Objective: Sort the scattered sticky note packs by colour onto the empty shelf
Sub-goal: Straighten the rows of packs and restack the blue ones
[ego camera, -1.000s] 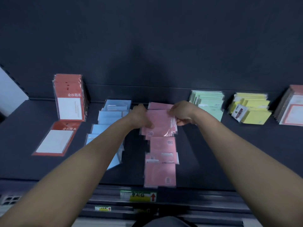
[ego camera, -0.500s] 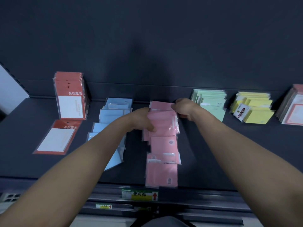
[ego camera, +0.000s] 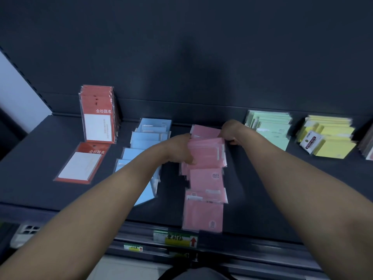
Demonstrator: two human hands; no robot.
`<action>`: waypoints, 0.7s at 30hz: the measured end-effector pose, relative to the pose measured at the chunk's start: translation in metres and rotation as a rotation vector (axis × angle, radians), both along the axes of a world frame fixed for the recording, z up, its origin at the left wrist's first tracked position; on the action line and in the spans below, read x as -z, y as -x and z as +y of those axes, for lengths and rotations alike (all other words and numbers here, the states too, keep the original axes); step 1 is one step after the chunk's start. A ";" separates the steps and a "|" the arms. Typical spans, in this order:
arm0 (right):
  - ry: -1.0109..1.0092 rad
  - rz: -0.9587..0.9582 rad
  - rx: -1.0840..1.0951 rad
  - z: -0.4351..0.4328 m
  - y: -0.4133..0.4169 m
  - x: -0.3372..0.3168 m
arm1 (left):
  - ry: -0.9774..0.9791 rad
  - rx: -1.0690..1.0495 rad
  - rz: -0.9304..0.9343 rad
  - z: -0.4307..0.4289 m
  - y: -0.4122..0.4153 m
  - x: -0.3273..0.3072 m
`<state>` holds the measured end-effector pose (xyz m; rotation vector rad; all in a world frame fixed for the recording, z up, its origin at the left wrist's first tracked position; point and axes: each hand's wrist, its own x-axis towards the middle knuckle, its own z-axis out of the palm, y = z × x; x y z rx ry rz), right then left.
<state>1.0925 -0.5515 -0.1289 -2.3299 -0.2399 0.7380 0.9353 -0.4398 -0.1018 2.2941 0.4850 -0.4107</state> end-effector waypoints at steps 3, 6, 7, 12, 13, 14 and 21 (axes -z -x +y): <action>0.038 0.043 0.067 -0.003 0.007 -0.005 | 0.005 -0.001 -0.006 0.000 0.001 0.001; -0.085 0.018 0.000 -0.005 -0.001 -0.008 | 0.027 -0.008 -0.009 0.001 0.000 0.002; -0.073 -0.044 -0.028 -0.006 -0.005 -0.009 | 0.043 -0.014 -0.010 0.001 0.000 0.003; -0.350 -0.182 0.053 -0.001 -0.004 -0.034 | 0.153 -0.070 -0.004 0.004 0.000 0.004; -0.321 -0.193 0.014 -0.001 -0.001 -0.035 | 0.160 -0.073 -0.003 0.004 0.000 0.004; -0.239 -0.209 -0.056 -0.002 0.001 -0.035 | 0.161 -0.071 -0.008 0.003 0.000 0.003; -0.031 -0.023 -0.092 -0.012 0.006 -0.011 | 0.101 -0.041 -0.062 0.003 0.005 0.002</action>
